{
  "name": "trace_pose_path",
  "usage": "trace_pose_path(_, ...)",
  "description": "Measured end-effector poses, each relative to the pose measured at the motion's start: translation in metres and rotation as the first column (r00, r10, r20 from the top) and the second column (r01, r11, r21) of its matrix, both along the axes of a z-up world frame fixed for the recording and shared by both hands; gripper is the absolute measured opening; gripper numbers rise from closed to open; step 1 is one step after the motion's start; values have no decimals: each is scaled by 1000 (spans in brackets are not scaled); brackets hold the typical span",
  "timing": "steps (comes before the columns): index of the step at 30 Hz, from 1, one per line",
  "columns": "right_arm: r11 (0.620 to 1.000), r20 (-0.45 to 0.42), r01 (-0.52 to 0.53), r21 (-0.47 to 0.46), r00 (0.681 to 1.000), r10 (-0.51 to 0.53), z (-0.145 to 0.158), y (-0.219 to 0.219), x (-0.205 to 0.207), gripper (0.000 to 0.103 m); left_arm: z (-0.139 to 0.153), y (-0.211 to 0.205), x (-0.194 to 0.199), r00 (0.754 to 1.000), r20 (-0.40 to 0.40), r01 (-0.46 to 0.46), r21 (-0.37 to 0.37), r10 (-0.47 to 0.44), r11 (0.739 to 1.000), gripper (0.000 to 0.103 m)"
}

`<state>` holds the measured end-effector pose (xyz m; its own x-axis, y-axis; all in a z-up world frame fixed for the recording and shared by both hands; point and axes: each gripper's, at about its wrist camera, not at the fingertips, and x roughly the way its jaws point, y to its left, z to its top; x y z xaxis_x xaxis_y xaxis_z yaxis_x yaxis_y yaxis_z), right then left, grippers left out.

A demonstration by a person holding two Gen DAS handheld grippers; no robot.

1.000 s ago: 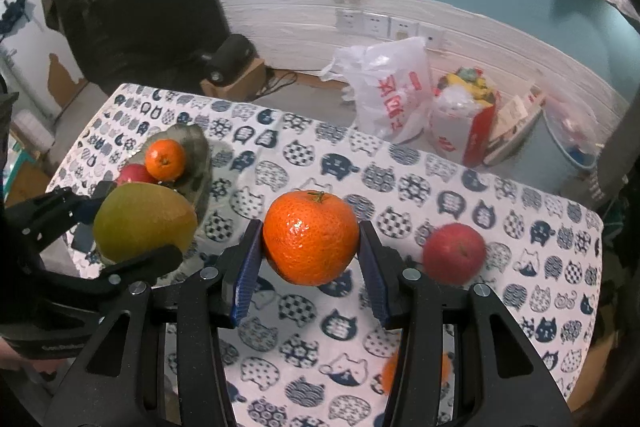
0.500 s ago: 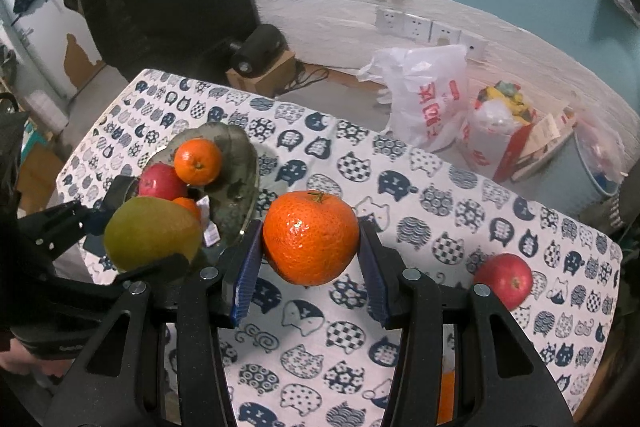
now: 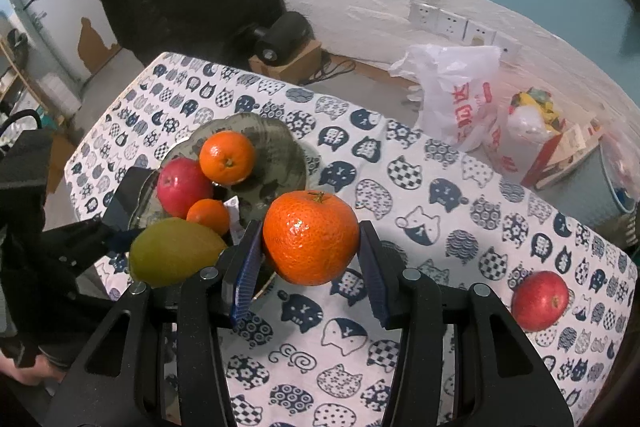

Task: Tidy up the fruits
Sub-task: 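Carry the pear in left tool to the glass bowl while right tool carries the mandarin, then lower the pear into the bowl and open left tool while right tool releases the mandarin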

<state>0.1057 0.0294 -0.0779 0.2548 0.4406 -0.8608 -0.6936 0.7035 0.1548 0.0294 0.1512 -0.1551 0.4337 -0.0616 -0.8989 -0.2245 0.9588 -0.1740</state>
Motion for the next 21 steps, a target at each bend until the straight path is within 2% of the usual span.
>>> trace_pose_path(3, 1000, -7, -12, -4, 1000, 12, -5, 6, -1, 46, -4, 0, -1, 1000, -4, -1, -3, 1, 1000, 55)
trace_pose_path(6, 1000, -10, -22, -10, 1000, 22, -9, 11, -2, 46, -2, -3, -1, 1000, 14, 9, 0, -9, 1000, 51)
trace_pose_path(15, 998, -27, -45, -34, 999, 44, -25, 23, -5, 46, -4, 0, -2, 1000, 5, 0, -13, 0, 1000, 51)
trace_pose_path(21, 998, -28, -55, -12, 998, 55, -22, 29, -4, 46, 4, 10, -8, 999, 17, -32, -21, 32, 999, 51)
